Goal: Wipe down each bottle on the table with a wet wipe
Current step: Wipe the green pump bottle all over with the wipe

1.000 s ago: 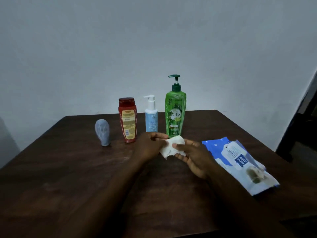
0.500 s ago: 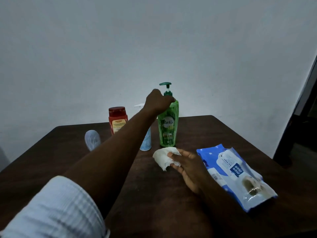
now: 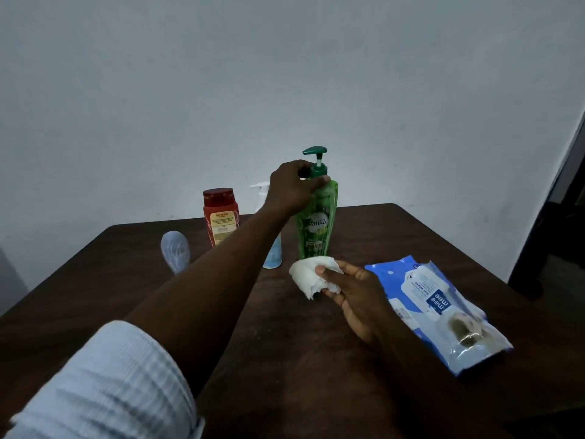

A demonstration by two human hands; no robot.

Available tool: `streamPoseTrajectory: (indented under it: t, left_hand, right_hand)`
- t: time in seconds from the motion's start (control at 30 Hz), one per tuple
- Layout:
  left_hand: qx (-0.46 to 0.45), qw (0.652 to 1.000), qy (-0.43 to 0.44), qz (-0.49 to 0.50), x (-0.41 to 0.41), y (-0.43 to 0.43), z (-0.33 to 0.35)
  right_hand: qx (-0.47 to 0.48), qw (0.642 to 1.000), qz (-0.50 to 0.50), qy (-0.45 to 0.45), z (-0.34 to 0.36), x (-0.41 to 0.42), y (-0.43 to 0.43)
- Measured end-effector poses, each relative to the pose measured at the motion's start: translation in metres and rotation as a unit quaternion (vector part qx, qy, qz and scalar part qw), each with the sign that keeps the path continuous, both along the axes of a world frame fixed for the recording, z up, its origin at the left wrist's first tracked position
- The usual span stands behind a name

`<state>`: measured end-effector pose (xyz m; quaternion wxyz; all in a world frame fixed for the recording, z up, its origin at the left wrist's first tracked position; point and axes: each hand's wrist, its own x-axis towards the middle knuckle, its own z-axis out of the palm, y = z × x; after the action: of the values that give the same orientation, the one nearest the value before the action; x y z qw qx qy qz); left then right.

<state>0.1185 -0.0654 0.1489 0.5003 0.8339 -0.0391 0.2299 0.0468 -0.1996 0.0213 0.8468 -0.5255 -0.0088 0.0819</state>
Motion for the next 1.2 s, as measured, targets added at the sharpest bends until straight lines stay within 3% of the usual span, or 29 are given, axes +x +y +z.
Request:
streamPoseTrajectory:
  t: [0.13, 0.33, 0.47, 0.6, 0.73, 0.87, 0.93, 1.03, 1.2]
  left_hand:
    - [-0.005, 0.999, -0.033, -0.012, -0.028, 0.021, 0.004]
    - [-0.076, 0.996, -0.026, -0.050, -0.080, 0.062, 0.011]
    - [-0.100, 0.993, 0.018, -0.057, -0.106, 0.078, -0.001]
    - [-0.106, 0.992, 0.048, -0.052, -0.117, 0.089, -0.013]
    - [-0.121, 0.989, 0.060, -0.056, -0.122, 0.091, -0.016]
    - [-0.145, 0.986, 0.062, -0.061, -0.123, 0.092, -0.021]
    - [-0.172, 0.981, 0.060, -0.068, -0.121, 0.094, -0.027]
    - [-0.209, 0.971, 0.070, -0.090, -0.119, 0.096, -0.035]
    - [-0.388, 0.890, 0.092, -0.223, -0.118, 0.083, -0.045]
  right_hand:
    - [0.021, 0.999, -0.025, -0.027, 0.012, -0.009, -0.004]
    - [0.007, 0.983, -0.056, -0.175, 0.064, -0.032, -0.013]
    - [-0.053, 0.952, -0.113, -0.279, 0.097, -0.041, -0.009]
    - [-0.181, 0.880, -0.181, -0.401, 0.105, -0.042, 0.011]
    - [-0.274, 0.760, -0.225, -0.544, 0.089, -0.038, 0.036]
    - [-0.369, 0.644, -0.188, -0.643, 0.057, -0.028, 0.053]
    - [-0.402, 0.622, -0.153, -0.654, 0.043, -0.027, 0.054]
    - [-0.432, 0.616, -0.105, -0.650, 0.037, -0.034, 0.052]
    - [-0.408, 0.622, -0.120, -0.658, 0.037, -0.030, 0.054]
